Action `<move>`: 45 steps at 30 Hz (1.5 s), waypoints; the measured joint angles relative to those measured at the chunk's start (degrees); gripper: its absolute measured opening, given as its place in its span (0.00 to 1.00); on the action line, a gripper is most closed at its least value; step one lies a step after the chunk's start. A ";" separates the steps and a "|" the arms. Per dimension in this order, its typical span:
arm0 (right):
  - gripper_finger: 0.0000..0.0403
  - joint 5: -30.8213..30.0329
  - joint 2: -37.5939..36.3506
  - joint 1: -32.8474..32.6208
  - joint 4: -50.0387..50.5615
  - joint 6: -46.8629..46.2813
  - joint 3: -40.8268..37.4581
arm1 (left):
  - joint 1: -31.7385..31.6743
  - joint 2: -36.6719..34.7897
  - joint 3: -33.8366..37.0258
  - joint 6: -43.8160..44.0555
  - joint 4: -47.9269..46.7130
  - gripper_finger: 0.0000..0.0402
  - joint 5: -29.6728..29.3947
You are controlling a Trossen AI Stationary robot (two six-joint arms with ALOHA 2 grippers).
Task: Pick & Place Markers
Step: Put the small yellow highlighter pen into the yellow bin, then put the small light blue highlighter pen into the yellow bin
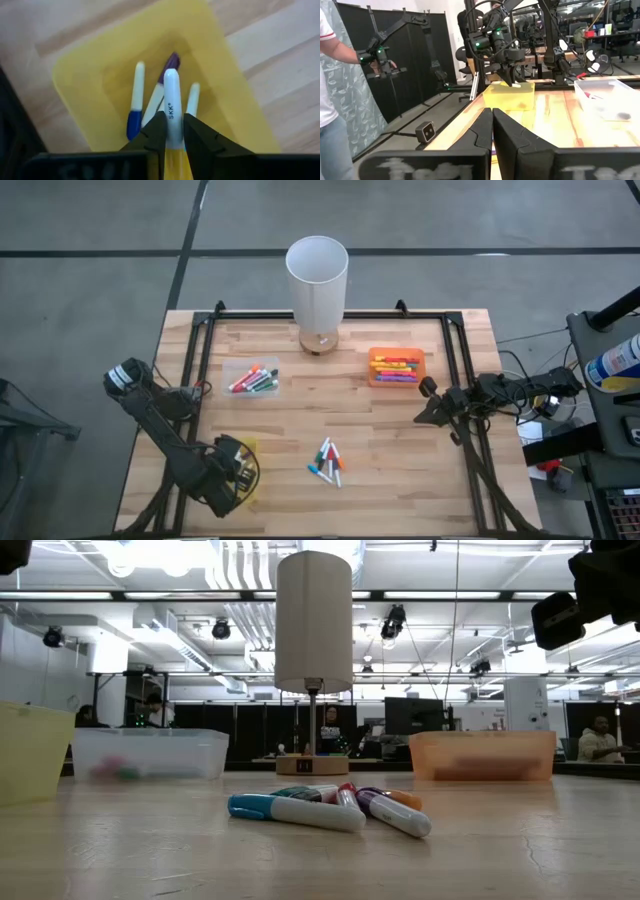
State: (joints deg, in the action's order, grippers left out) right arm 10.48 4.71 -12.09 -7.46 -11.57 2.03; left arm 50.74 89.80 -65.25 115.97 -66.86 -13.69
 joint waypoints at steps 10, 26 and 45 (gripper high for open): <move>0.02 0.01 0.00 -0.01 0.00 0.00 0.01 | -0.92 -0.07 -0.26 2.20 -0.75 0.34 -1.72; 0.02 0.00 -0.02 0.01 0.00 0.00 -0.01 | -15.09 -1.64 -13.00 -2.95 14.91 0.34 -35.43; 0.02 0.00 -0.02 0.00 0.00 0.00 0.01 | -34.07 -1.11 -13.22 -48.08 64.66 0.34 -39.89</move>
State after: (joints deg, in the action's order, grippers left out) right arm 10.48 4.69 -12.09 -7.46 -11.57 2.04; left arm 16.67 88.68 -78.47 67.89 -2.20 -53.57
